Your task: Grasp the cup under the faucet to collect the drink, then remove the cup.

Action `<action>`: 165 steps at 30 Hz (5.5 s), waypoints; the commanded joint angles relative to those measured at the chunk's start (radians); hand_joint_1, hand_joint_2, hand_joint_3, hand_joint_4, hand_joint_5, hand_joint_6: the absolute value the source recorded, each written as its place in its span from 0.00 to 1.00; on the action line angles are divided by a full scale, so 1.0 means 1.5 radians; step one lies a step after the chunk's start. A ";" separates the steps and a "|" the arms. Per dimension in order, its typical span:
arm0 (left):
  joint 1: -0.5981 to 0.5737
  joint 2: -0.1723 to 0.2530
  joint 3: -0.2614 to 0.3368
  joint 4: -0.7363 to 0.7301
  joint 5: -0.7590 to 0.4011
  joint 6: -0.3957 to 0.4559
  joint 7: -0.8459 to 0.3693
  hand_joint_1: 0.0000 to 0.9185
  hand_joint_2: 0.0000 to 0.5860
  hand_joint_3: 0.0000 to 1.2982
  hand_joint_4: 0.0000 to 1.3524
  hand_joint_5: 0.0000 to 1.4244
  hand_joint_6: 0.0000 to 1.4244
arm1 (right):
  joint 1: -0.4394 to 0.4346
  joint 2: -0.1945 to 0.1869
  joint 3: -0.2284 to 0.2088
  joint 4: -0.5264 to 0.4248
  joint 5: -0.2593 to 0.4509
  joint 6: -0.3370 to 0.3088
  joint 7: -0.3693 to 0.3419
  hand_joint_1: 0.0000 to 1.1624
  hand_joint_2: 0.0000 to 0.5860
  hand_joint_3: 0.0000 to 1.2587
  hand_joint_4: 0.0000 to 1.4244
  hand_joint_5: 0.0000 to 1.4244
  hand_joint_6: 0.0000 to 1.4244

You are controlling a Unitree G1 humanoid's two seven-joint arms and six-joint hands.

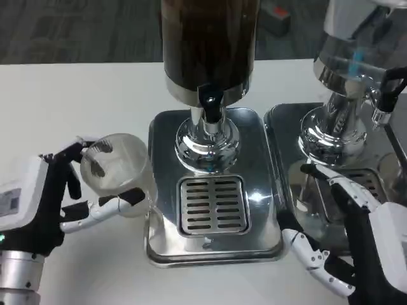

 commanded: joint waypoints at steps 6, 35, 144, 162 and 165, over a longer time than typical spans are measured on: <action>-0.012 -0.013 -0.012 -0.038 0.006 -0.013 -0.041 0.48 0.06 0.55 0.69 0.79 1.00 | 0.003 0.007 0.001 -0.004 0.002 -0.009 -0.016 0.20 0.46 0.23 0.18 0.17 0.23; -0.117 -0.082 -0.079 0.056 0.031 0.003 -0.092 0.48 0.04 0.55 0.68 0.78 1.00 | 0.041 0.034 0.014 -0.030 -0.012 -0.005 -0.037 0.26 0.42 0.26 0.22 0.20 0.23; -0.201 0.093 0.271 -0.155 -0.936 0.453 -1.189 0.00 0.05 0.23 0.16 0.19 0.20 | -0.033 0.065 0.023 0.021 0.080 0.011 0.014 0.15 0.65 0.20 0.14 0.16 0.19; -0.287 -0.013 0.224 -0.155 -0.832 0.506 -1.238 0.00 0.05 0.18 0.10 0.12 0.12 | -0.031 0.083 0.025 0.036 0.087 0.010 0.008 0.02 0.62 0.21 0.14 0.15 0.17; -0.294 -0.030 0.219 -0.149 -0.812 0.494 -1.233 0.00 0.05 0.18 0.10 0.12 0.12 | -0.030 0.086 0.026 0.039 0.087 0.010 0.006 0.00 0.60 0.20 0.14 0.15 0.17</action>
